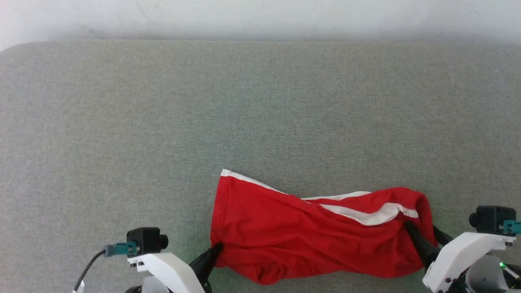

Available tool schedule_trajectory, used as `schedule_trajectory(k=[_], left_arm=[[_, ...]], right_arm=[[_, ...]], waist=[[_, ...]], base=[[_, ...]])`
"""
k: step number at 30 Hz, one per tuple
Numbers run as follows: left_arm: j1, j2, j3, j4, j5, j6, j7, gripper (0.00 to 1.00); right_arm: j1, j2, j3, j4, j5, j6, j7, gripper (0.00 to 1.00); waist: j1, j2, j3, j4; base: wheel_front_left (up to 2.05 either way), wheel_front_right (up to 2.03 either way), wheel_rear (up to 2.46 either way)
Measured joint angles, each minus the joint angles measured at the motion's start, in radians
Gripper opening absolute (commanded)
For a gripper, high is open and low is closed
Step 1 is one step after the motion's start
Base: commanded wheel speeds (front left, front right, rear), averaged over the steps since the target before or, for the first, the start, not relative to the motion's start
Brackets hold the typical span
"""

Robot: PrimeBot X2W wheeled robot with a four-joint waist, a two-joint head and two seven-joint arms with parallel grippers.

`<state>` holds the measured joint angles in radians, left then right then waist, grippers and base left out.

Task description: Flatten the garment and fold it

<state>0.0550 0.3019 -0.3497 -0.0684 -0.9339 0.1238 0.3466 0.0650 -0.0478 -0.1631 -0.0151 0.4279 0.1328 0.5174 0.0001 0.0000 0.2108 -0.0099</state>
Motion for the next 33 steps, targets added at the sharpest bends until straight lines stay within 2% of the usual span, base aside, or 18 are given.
schedule_trajectory(k=[1, 2, 7, 11, 14, 17, 20, 24, 31, 32, 33], left_arm=[[0.000, -0.003, -0.001, 0.003, 0.000, -0.001, -0.004, 0.47], [0.000, -0.005, 0.000, 0.005, 0.000, -0.001, -0.011, 1.00], [0.004, -0.012, 0.031, -0.013, 0.008, -0.001, -0.082, 1.00], [0.005, -0.017, 0.095, -0.075, 0.066, 0.002, -0.232, 1.00], [0.005, -0.009, 0.144, -0.110, 0.186, 0.028, -0.397, 1.00], [0.001, 0.004, 0.183, -0.127, 0.347, 0.088, -0.559, 1.00], [-0.001, -0.018, 0.199, -0.151, 0.439, 0.123, -0.596, 1.00], [-0.001, -0.042, 0.190, -0.157, 0.515, 0.124, -0.603, 1.00], [-0.002, -0.083, 0.189, -0.145, 0.545, 0.102, -0.604, 1.00], [-0.002, -0.087, 0.190, -0.141, 0.547, 0.096, -0.604, 1.00], [-0.002, -0.090, 0.191, -0.139, 0.548, 0.091, -0.604, 1.00]], right_arm=[[0.000, 0.000, 0.001, 0.000, 0.000, 0.000, 0.000, 1.00], [0.001, 0.000, 0.001, 0.000, 0.000, 0.000, 0.000, 1.00], [0.011, 0.000, -0.015, -0.030, 0.000, 0.000, 0.000, 1.00], [0.037, -0.001, -0.035, -0.069, -0.010, 0.000, -0.006, 1.00], [0.048, -0.001, -0.037, -0.089, -0.014, 0.000, -0.008, 1.00], [0.052, -0.001, -0.033, -0.099, -0.015, 0.000, -0.011, 1.00], [0.060, -0.001, -0.025, -0.096, -0.023, 0.000, -0.016, 1.00], [0.060, -0.001, -0.001, -0.076, -0.044, 0.000, -0.021, 1.00], [0.038, -0.001, 0.035, -0.025, -0.077, 0.000, -0.036, 1.00], [0.034, -0.001, 0.036, -0.020, -0.076, 0.000, -0.038, 0.80], [0.032, -0.001, 0.035, -0.015, -0.076, 0.000, -0.039, 0.40]], waist=[[0.0000, 0.0000, 0.000, 0.001], [0.0000, 0.0000, -0.001, 0.001], [0.0000, 0.0000, -0.007, 0.003], [0.0000, 0.0000, -0.008, 0.001], [0.0000, 0.0000, -0.006, -0.002], [0.0000, 0.0000, 0.000, -0.005], [0.0000, 0.0000, 0.007, -0.005], [0.0000, 0.0000, 0.017, -0.002], [0.0000, 0.0000, 0.031, 0.011], [0.0000, 0.0000, 0.032, 0.013], [0.0000, 0.0000, 0.033, 0.016]], base=[[0.00, 0.00, 0.00], [0.00, 0.00, 0.00], [0.00, 0.00, 0.00], [0.00, 0.00, 0.00], [0.00, 0.00, 0.00], [0.00, 0.00, 0.00], [0.00, 0.00, 0.00], [0.00, 0.00, 0.00], [0.00, 0.00, 0.00], [0.00, 0.00, 0.00], [0.00, 0.00, 0.00]])
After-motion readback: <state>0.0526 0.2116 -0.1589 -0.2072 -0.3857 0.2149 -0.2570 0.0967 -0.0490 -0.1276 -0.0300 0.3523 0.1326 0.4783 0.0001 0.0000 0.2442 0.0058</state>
